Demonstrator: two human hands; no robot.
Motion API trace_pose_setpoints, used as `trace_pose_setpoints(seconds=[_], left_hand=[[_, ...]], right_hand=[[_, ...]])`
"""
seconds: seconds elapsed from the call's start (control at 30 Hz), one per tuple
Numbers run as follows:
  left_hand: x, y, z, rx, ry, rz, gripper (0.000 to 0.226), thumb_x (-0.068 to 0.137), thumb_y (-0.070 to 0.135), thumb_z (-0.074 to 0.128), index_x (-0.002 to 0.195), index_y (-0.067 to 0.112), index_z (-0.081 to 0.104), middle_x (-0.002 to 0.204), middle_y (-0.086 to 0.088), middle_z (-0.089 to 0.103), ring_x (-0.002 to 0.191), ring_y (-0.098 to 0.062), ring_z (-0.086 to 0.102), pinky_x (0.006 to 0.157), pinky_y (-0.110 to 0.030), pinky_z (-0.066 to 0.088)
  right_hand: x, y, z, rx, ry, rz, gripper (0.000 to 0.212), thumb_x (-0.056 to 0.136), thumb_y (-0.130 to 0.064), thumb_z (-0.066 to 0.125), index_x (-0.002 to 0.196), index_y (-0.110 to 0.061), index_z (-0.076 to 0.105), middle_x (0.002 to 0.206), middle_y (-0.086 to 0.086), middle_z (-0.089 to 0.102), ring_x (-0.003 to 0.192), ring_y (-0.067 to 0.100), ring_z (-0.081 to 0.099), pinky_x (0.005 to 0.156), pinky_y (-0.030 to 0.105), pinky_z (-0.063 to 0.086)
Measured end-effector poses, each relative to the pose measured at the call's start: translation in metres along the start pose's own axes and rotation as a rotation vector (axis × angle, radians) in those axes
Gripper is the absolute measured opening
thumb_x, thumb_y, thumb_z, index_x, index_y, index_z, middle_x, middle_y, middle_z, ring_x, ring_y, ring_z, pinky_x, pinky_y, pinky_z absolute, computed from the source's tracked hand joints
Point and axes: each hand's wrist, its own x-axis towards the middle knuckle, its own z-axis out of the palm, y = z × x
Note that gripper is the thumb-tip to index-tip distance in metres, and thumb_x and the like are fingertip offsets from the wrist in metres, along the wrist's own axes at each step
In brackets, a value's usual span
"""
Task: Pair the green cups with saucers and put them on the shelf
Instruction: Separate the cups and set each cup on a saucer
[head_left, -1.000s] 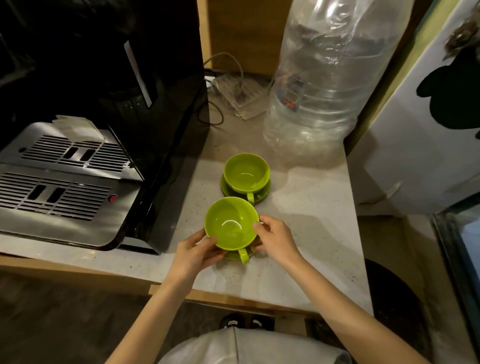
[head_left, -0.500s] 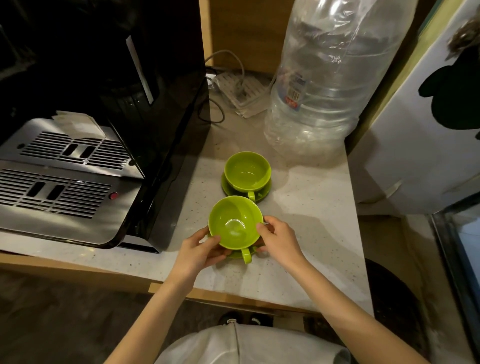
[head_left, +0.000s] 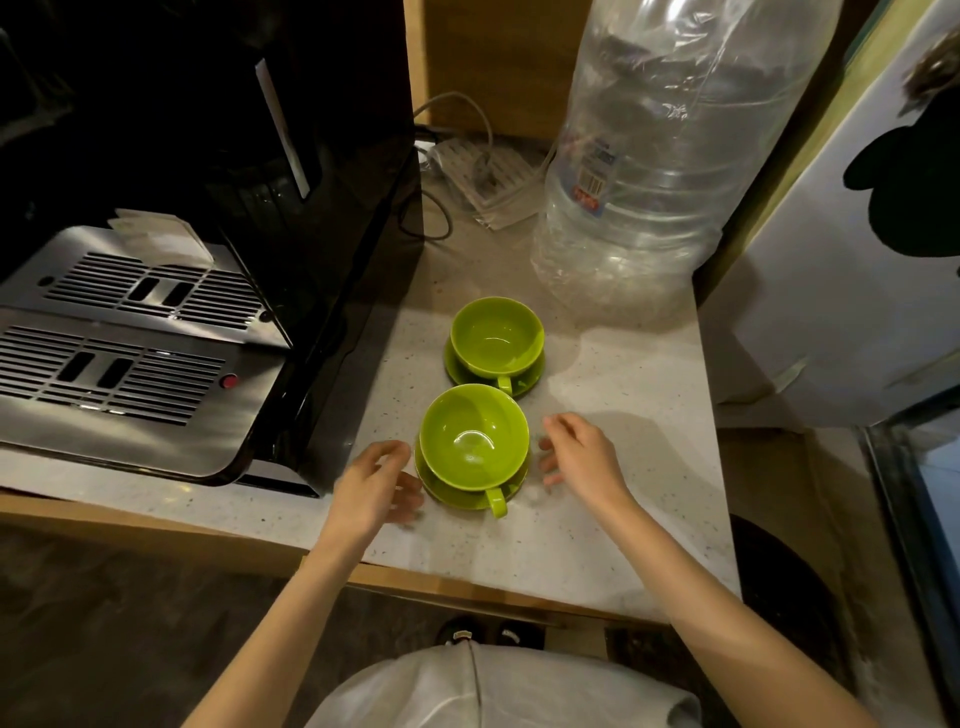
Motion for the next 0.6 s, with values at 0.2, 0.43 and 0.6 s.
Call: trace_pose_setpoints(seconds=[0.2, 0.43, 0.6], left_hand=[[0.010, 0.003, -0.004, 0.044, -0.117, -0.122, 0.023, 0.089, 0.019, 0.052, 0.107, 0.006, 0.056, 0.085, -0.019, 0.069, 0.052, -0.017, 0.069, 0.051, -0.029, 0.059], [0.020, 0.000, 0.008, 0.032, -0.037, -0.129, 0.013, 0.079, 0.001, 0.063, 0.086, 0.009, 0.054, 0.045, -0.004, 0.066, 0.038, -0.010, 0.063, 0.041, -0.021, 0.054], [0.019, -0.002, 0.009, 0.010, -0.020, -0.103, 0.017, 0.076, 0.000, 0.066, 0.081, 0.011, 0.053, 0.056, -0.011, 0.066, 0.039, -0.012, 0.064, 0.041, -0.023, 0.055]], right_hand=[[0.014, -0.003, -0.004, -0.004, -0.201, 0.201, 0.024, 0.094, -0.021, 0.044, 0.111, -0.008, 0.055, 0.077, 0.010, 0.064, 0.060, 0.025, 0.068, 0.052, 0.033, 0.059], [0.015, -0.003, 0.004, -0.024, -0.268, 0.221, 0.021, 0.093, -0.009, 0.046, 0.115, -0.009, 0.048, 0.089, 0.018, 0.064, 0.055, 0.026, 0.067, 0.050, 0.036, 0.060], [0.017, 0.002, 0.006, -0.052, -0.254, 0.210, 0.019, 0.089, -0.002, 0.052, 0.107, -0.008, 0.049, 0.087, 0.018, 0.065, 0.058, 0.029, 0.068, 0.056, 0.041, 0.061]])
